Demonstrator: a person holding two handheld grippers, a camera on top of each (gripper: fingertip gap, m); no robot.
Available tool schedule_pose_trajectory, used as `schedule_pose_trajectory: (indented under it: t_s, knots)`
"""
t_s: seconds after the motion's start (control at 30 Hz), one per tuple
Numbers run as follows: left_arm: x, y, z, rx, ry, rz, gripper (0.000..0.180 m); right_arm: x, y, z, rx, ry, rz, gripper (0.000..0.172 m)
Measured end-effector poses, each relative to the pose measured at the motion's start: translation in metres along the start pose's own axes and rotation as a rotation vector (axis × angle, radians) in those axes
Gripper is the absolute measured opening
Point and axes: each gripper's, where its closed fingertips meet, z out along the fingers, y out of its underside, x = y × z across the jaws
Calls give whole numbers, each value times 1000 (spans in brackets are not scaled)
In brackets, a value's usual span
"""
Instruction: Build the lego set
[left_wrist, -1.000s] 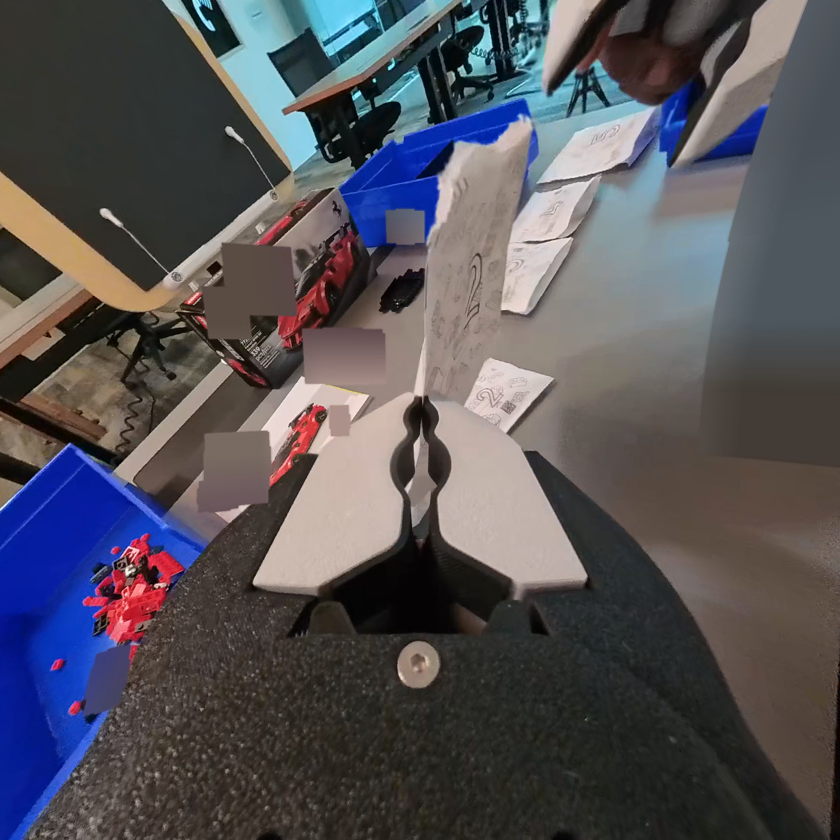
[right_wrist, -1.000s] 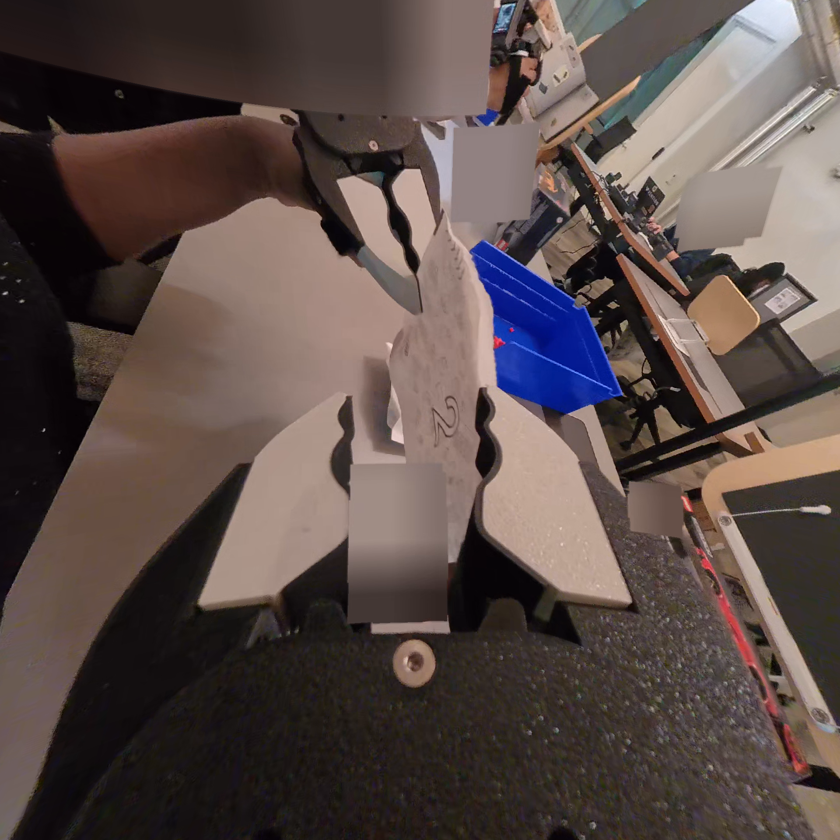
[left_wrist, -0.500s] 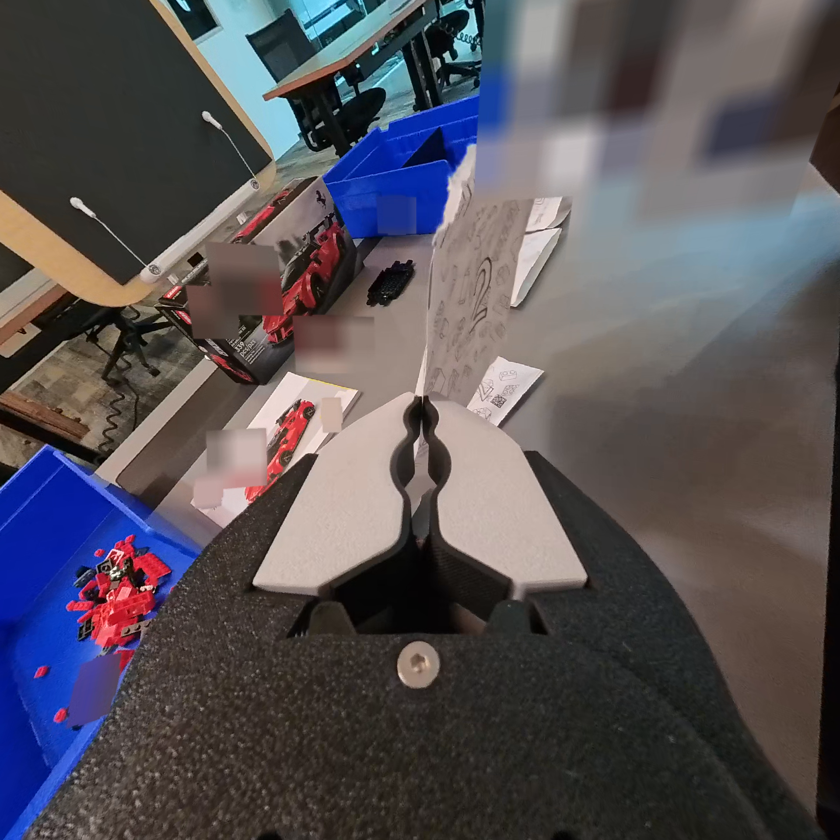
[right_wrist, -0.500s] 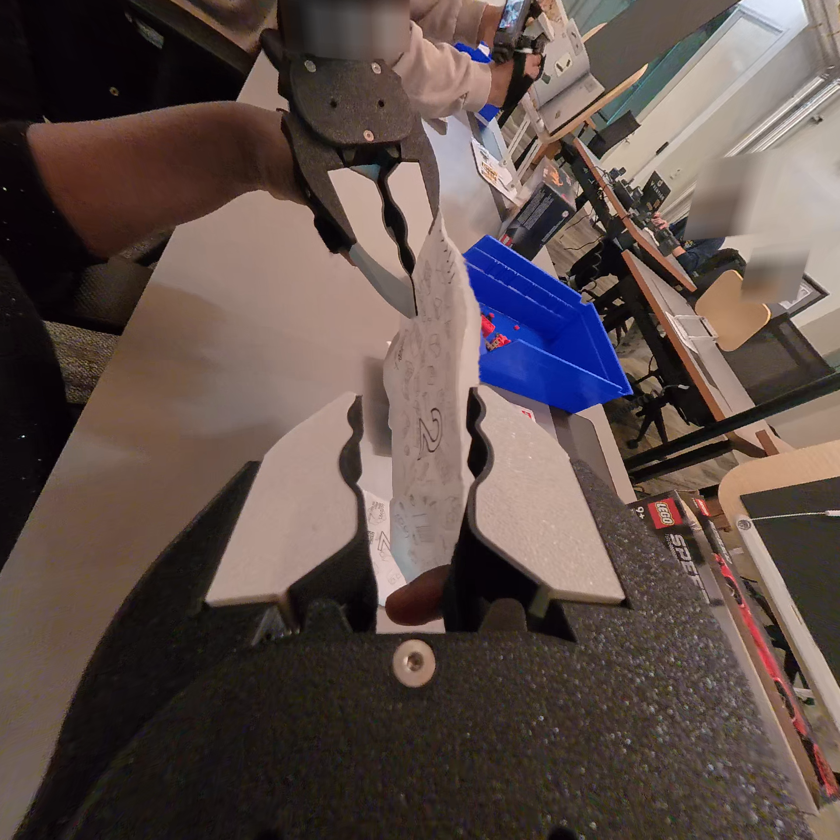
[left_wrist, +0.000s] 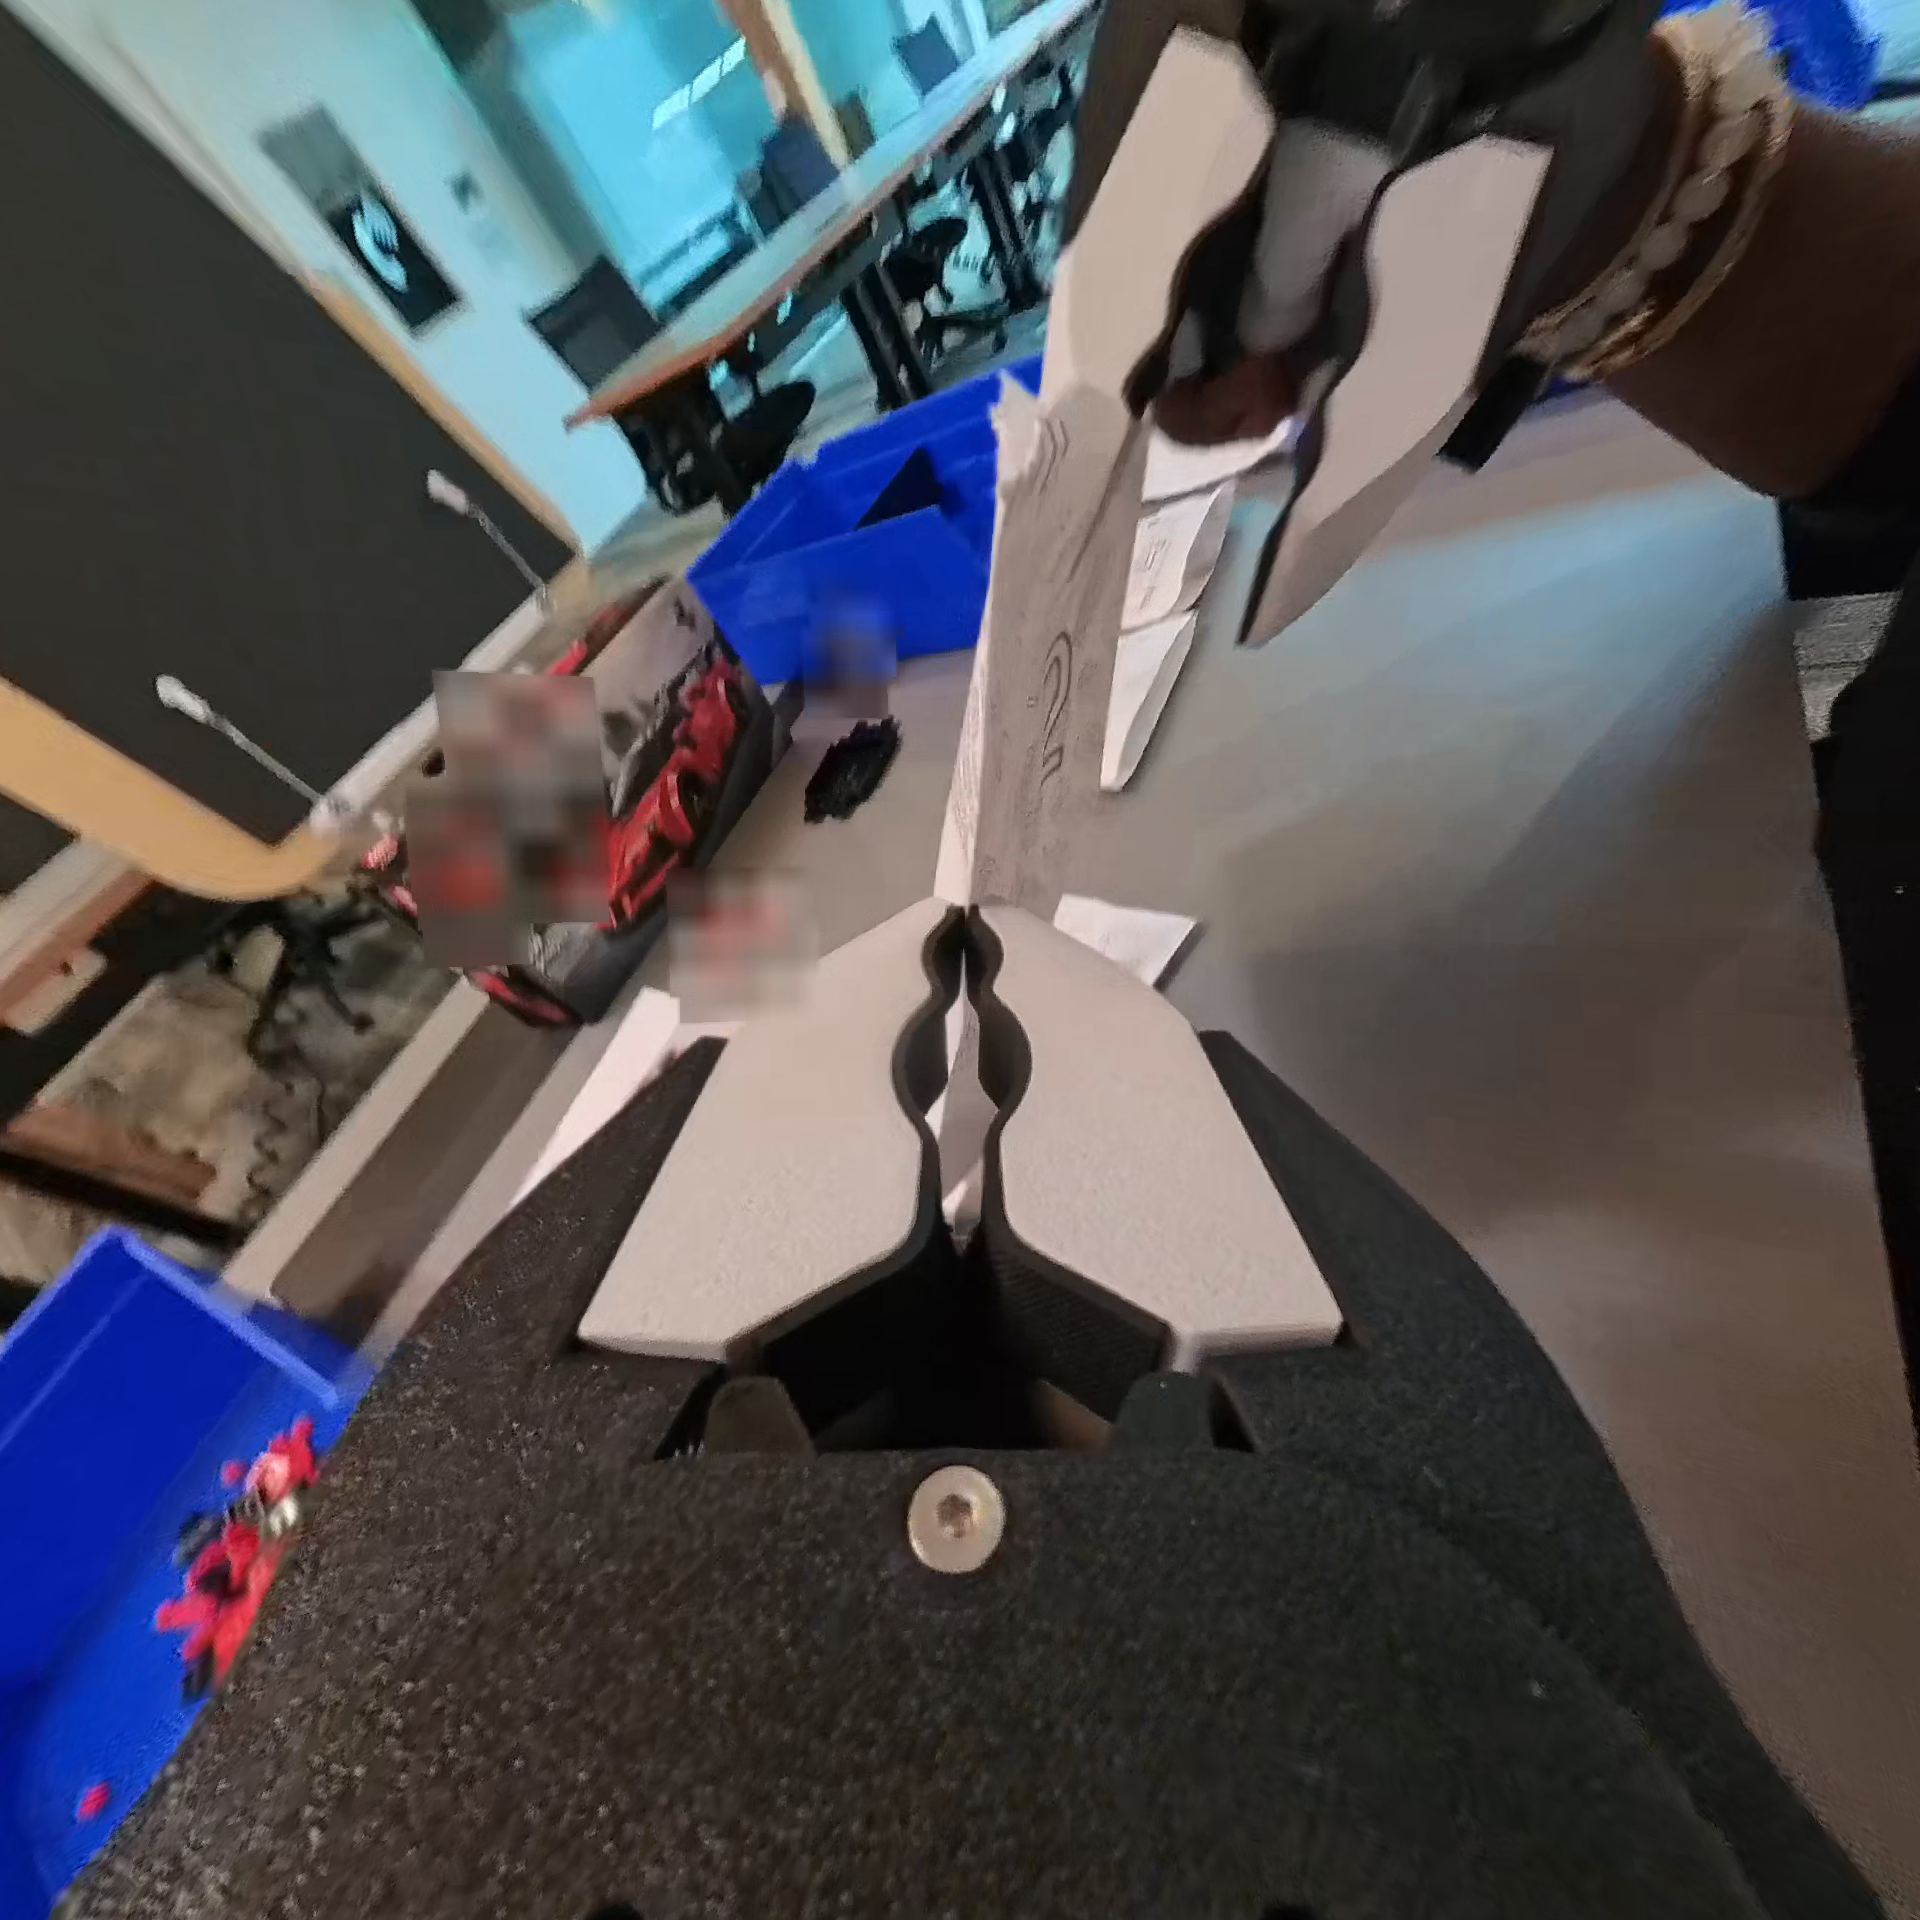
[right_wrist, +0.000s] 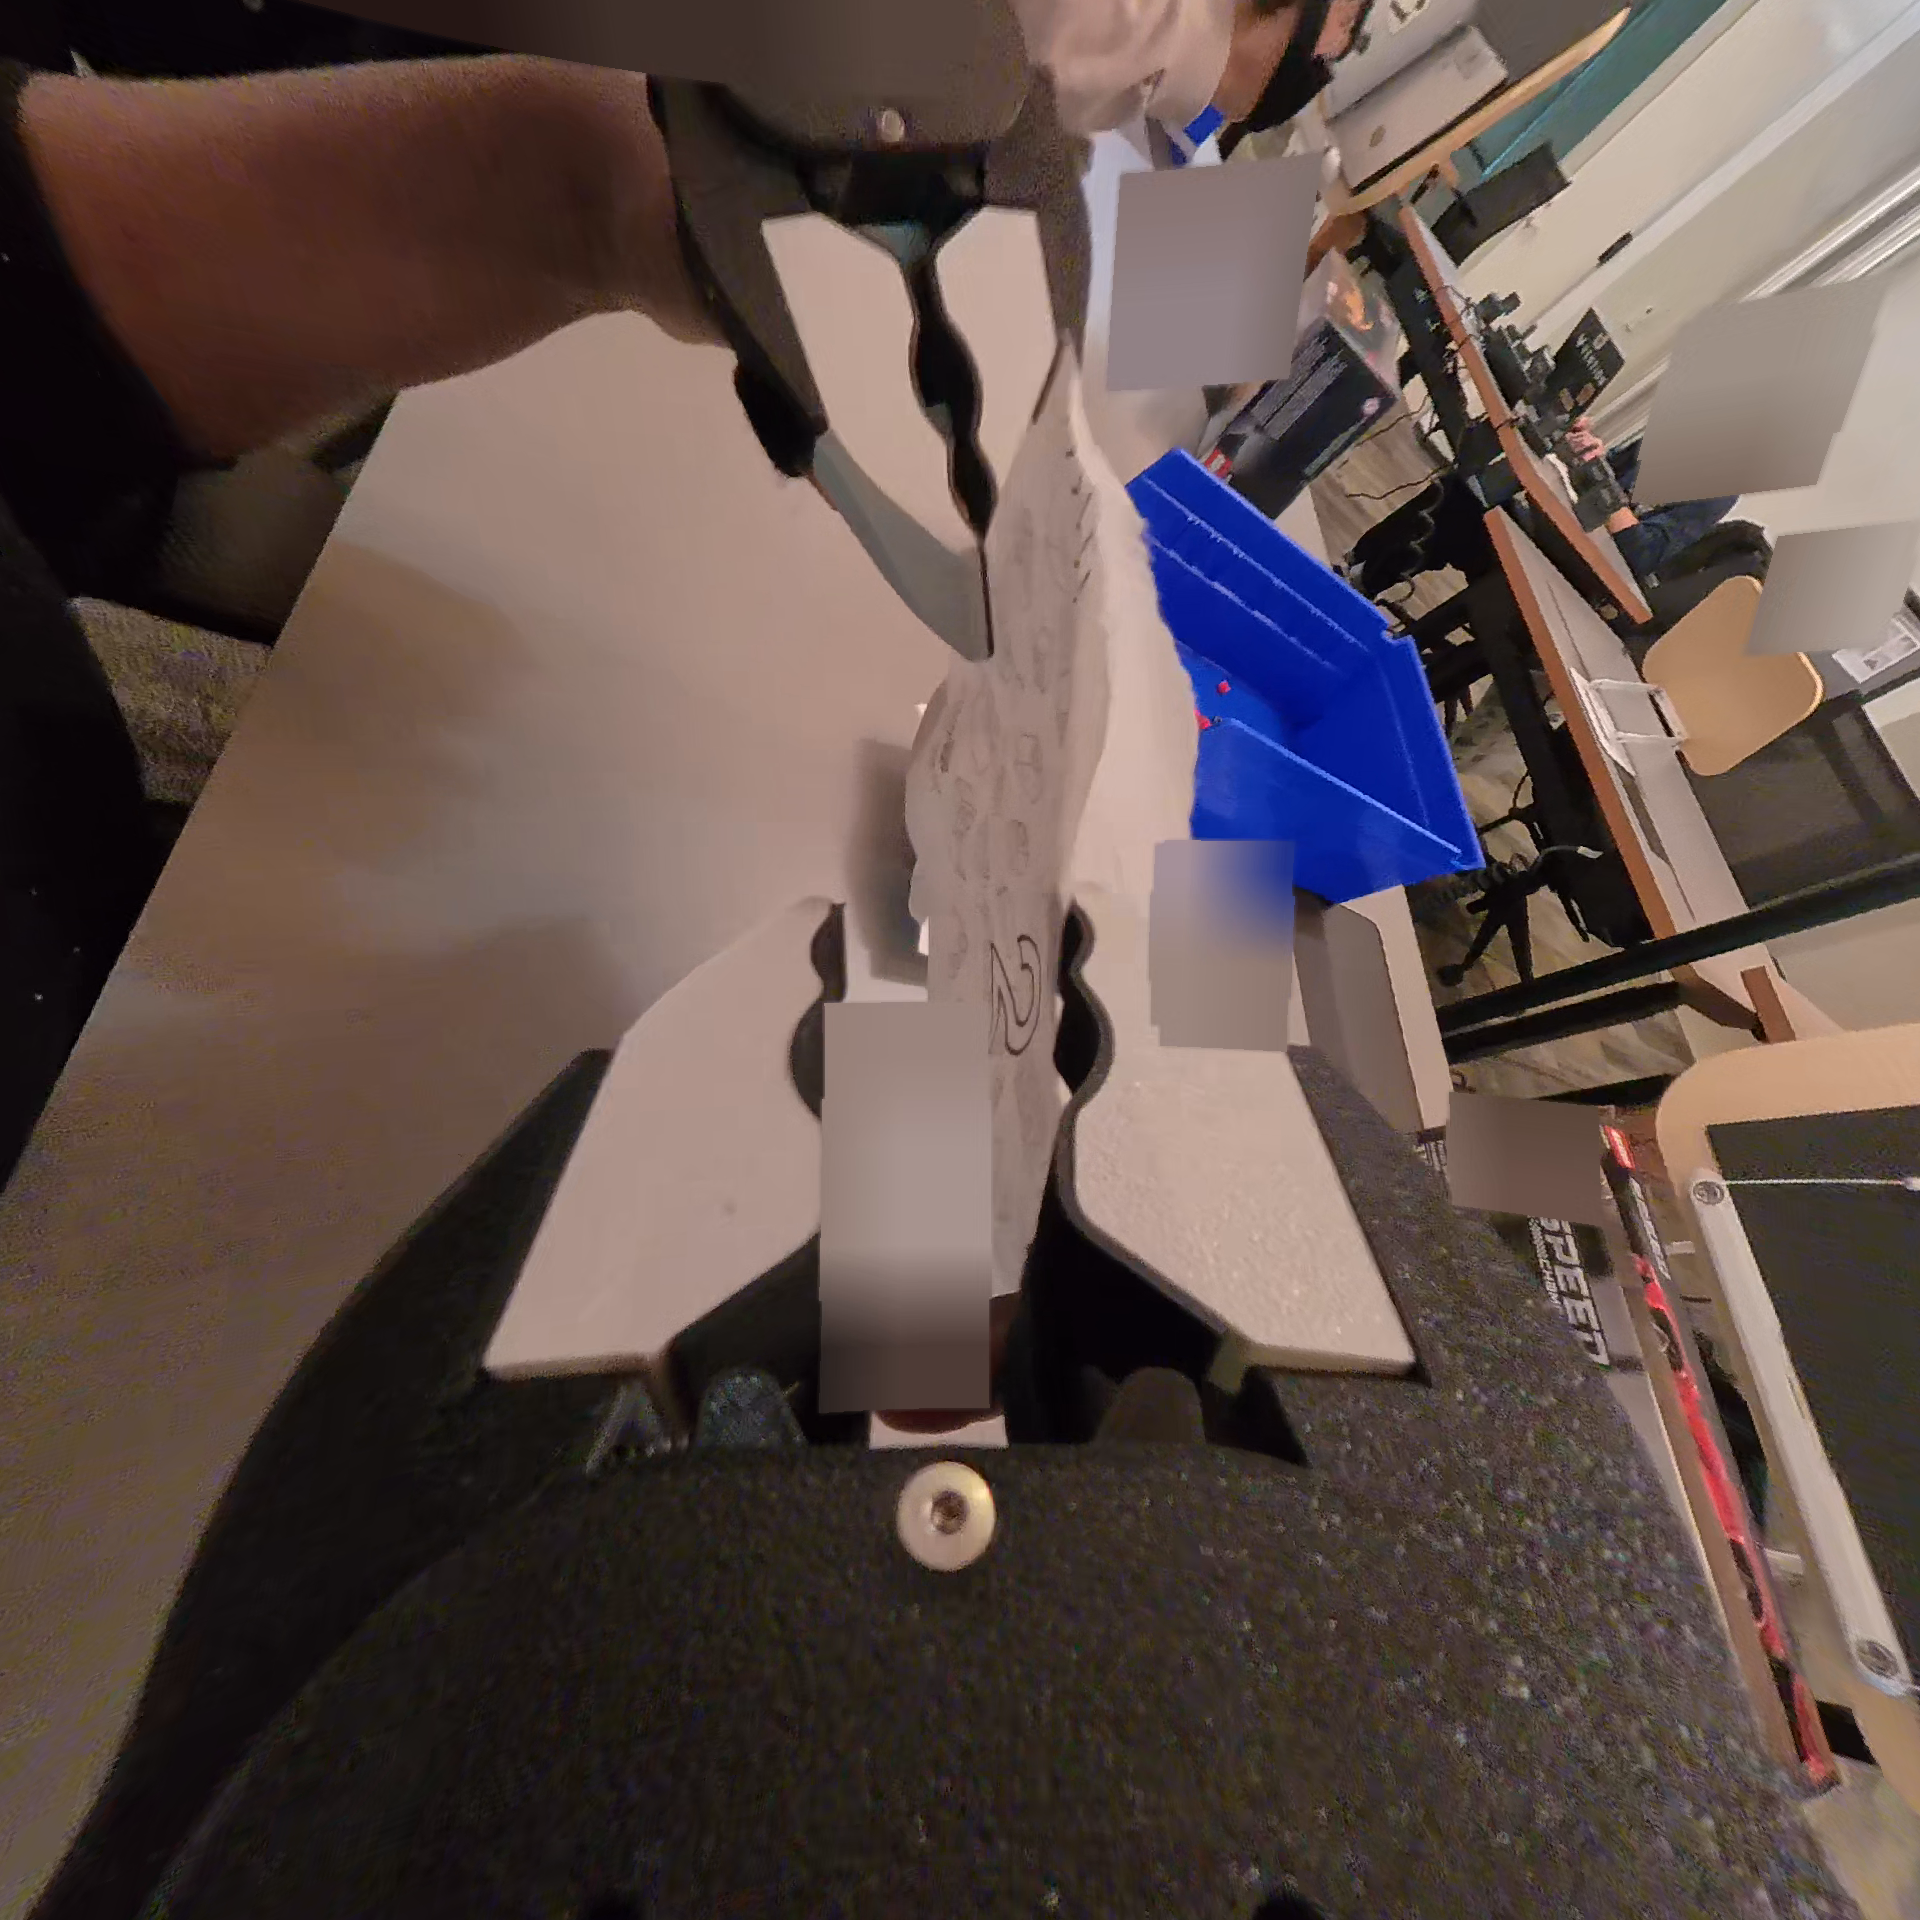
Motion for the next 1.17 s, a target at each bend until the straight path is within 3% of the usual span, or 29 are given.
schedule_pose_trajectory:
  t_s: [0.03,0.1,0.4,0.57,0.7,0.83,0.93,1.03,1.17]
  knots:
    - [2,-6,0,31,4,24,0,0,1,1,-19,6,-16,31]
    - [6,-14,-2,63,10,62,0,1,3,0,-61,19,-82,1]
    - [19,-24,2,38,35,177,0,-38,-22,-13,-11,-294,-225,0]
    - [29,-32,-13,135,86,211,0,-43,-35,-16,-6,-260,-331,0]
    - [19,-28,-17,116,50,154,0,-23,-26,-9,-23,-149,-288,1]
    - [5,-18,-19,56,-4,59,0,21,-12,-9,15,101,-190,8]
    - [-14,0,-21,-48,-84,-60,0,48,0,-22,87,250,-18,19]
    - [-27,9,-23,-56,-121,-192,0,58,15,-35,229,293,256,44]
    - [-31,-11,-26,92,-100,-295,0,55,43,-40,379,277,624,91]
